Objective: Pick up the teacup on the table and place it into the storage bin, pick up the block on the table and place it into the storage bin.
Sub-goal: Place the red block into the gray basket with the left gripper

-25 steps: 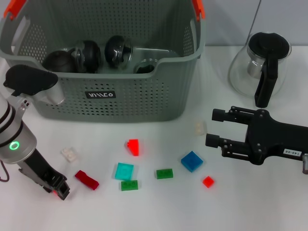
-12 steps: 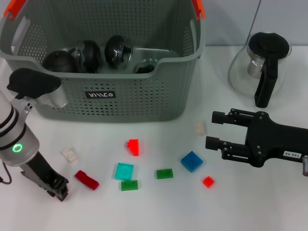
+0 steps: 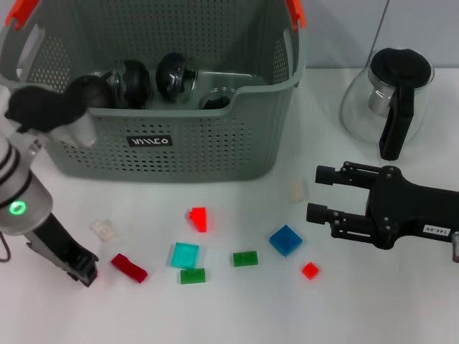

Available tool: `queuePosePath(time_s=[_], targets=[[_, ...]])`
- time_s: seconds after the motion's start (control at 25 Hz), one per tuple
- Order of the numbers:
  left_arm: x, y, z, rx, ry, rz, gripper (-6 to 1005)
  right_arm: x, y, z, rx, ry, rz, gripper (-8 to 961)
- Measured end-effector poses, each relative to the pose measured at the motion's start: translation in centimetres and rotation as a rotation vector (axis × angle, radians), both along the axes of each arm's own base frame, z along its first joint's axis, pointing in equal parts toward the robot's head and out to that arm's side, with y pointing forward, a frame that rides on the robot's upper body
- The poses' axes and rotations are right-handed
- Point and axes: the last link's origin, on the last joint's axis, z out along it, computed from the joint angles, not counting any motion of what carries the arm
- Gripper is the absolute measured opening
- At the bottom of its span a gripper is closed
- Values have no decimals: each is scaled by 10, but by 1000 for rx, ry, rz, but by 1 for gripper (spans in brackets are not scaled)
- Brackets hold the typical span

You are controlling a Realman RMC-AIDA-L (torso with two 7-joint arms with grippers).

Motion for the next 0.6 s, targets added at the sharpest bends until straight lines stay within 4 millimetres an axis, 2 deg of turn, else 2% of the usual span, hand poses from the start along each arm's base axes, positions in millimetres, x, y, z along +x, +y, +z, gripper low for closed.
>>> queuePosePath(time_s=[0.08,0.24,0.44,0.6], targets=[[3,1,10,11,-25,-11,165,0,0,0,1,1,0,716],[5,1,33,16,-211,-47,176,0,1,1,2,1,1,716],[-4,0,63,19,-624,-151,191,-1,1,1,4,4,1,716],[3,-2,87,86,-897,-286,202,-1,2,1,3,4,1,716]])
